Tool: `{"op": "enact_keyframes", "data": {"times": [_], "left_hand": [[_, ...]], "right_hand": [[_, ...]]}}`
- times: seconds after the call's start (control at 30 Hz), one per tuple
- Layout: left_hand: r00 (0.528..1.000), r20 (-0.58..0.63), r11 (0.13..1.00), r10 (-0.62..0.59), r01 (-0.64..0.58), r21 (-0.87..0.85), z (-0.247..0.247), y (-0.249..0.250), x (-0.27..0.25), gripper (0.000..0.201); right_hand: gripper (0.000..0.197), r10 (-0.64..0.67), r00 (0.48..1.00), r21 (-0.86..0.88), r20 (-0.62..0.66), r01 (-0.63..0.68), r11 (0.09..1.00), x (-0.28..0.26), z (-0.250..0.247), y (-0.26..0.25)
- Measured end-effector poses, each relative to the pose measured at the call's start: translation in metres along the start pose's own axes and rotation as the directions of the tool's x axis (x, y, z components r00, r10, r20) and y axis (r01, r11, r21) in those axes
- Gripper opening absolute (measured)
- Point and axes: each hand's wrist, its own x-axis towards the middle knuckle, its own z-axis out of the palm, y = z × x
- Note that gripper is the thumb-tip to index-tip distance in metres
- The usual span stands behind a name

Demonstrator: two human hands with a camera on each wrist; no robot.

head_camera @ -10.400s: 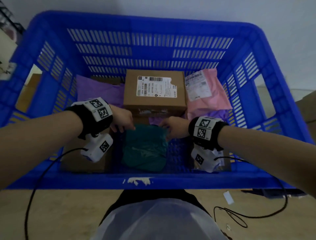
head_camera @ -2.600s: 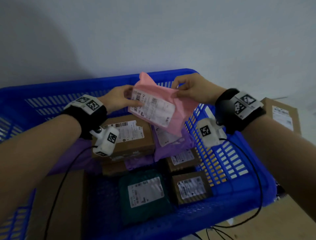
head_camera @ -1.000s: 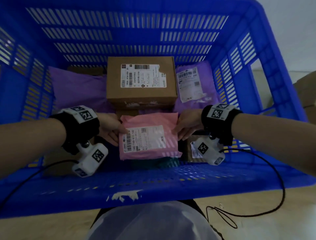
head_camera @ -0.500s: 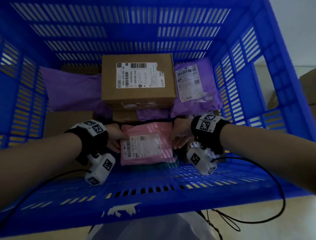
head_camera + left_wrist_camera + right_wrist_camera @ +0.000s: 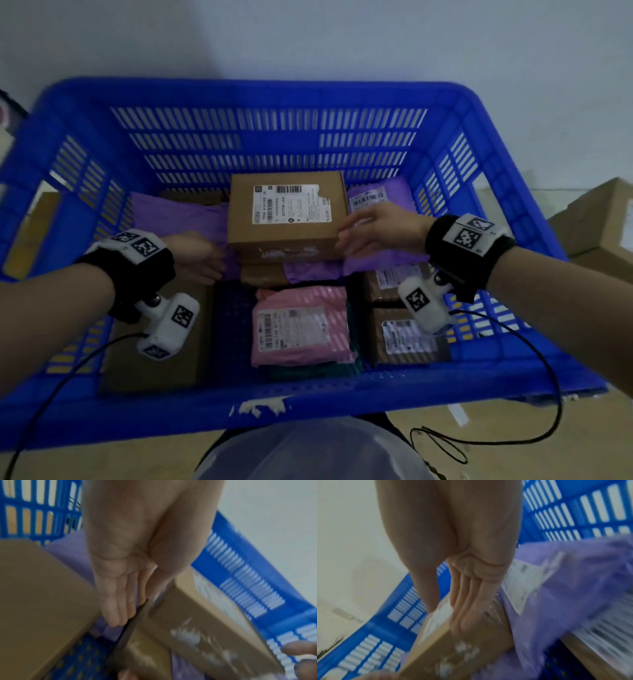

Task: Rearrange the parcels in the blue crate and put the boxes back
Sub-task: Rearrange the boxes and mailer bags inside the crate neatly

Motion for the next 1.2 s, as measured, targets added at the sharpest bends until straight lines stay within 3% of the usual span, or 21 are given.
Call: {"op": "enact_keyframes", "data": {"times": [0.13,0.27,0.33,0.43,0.5,0.7,0.8,0.9,1.03,1.13,1.2], "left_hand": [[0.986,-0.102,0.984,0.135,-0.145,-0.103,-0.006,0.016,-0.008,0.035],[0.979,-0.115,0.961,0.168,-0.189,-0.201,0.001,0.028,-0.014,0.03],[0.979,-0.128,0.955,0.159,-0.185,-0.231,0.006,0.03,-0.015,0.034],[0.982,-0.106,0.954,0.157,-0.178,-0.241,0.012,0.029,-0.014,0.048],[0.982,-0.1,0.952,0.158,-0.179,-0.25,0.015,0.028,-0.013,0.054],[0.966,-0.086,0.924,0.243,-0.257,-0.284,0.009,0.031,-0.016,0.043],[0.946,-0.069,0.89,0.317,-0.322,-0.322,-0.004,0.038,-0.024,0.043],[0.927,-0.064,0.881,0.37,-0.372,-0.291,-0.016,0.045,-0.031,0.047],[0.861,-0.083,0.827,0.502,-0.506,-0.245,-0.023,0.056,-0.045,0.043],[0.872,-0.009,0.855,0.49,-0.483,-0.189,-0.026,0.056,-0.056,0.038],[0.889,0.076,0.888,0.451,-0.44,-0.13,-0.027,0.052,-0.059,0.047]], "right_hand": [[0.014,-0.122,0.945,0.011,-0.303,0.132,0.991,0.01,-0.01,-0.007],[0.041,-0.076,0.901,-0.029,-0.428,0.07,0.997,0.031,-0.009,0.0],[0.041,-0.007,0.918,0.005,-0.396,0.01,1.0,0.038,-0.001,0.003],[0.026,0.059,0.952,0.02,-0.301,-0.056,0.998,0.04,0.013,0.002],[0.031,0.067,0.959,0.047,-0.276,-0.056,0.997,0.042,0.016,0.004],[0.043,0.047,0.955,0.08,-0.292,-0.024,0.997,0.04,0.012,0.0],[0.057,0.037,0.964,0.133,-0.264,-0.002,0.991,0.036,0.005,-0.01],[0.081,-0.041,0.971,0.073,-0.236,0.059,0.996,0.03,-0.001,-0.022],[0.108,-0.062,0.989,0.072,-0.137,0.072,0.995,0.017,-0.008,-0.038],[0.121,-0.042,0.995,0.057,-0.088,0.047,0.997,0.007,-0.016,-0.04],[0.122,-0.003,1.0,0.035,-0.028,0.004,0.999,0.0,-0.019,-0.036]]}}
